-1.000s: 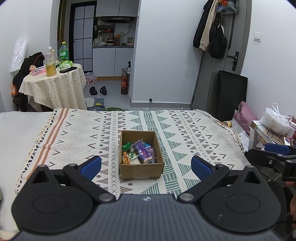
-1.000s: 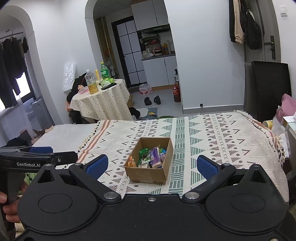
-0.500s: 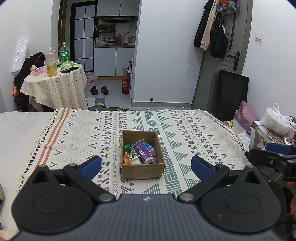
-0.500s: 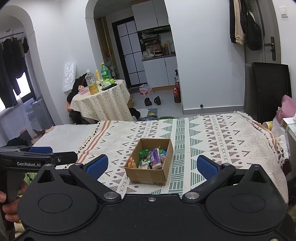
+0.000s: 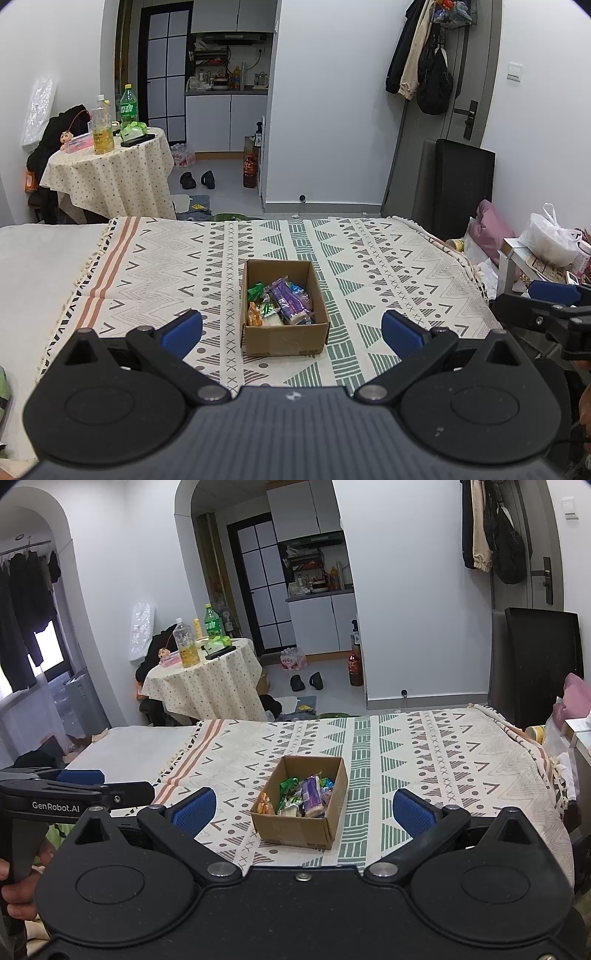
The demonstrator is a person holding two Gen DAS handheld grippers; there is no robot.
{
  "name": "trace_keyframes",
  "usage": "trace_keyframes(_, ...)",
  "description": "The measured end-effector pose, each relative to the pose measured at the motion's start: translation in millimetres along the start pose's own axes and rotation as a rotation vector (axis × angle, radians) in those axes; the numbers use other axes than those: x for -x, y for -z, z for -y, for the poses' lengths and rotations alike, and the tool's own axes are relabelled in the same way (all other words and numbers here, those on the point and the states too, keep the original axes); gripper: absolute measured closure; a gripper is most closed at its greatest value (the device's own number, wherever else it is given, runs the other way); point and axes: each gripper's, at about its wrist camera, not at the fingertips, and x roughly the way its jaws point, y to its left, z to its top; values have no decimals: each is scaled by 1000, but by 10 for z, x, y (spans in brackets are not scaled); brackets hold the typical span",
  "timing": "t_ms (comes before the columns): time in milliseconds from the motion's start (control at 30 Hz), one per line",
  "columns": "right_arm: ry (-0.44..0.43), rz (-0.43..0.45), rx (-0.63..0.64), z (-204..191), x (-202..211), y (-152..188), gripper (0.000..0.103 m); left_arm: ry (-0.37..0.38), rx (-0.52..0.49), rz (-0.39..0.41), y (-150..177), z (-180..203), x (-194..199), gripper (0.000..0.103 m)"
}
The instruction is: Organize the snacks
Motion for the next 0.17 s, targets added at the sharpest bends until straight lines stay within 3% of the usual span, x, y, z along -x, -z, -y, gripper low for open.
trace_keyframes(167, -7, -4, 2, -19, -14, 18, 0, 0, 0, -1, 1, -3, 3, 0)
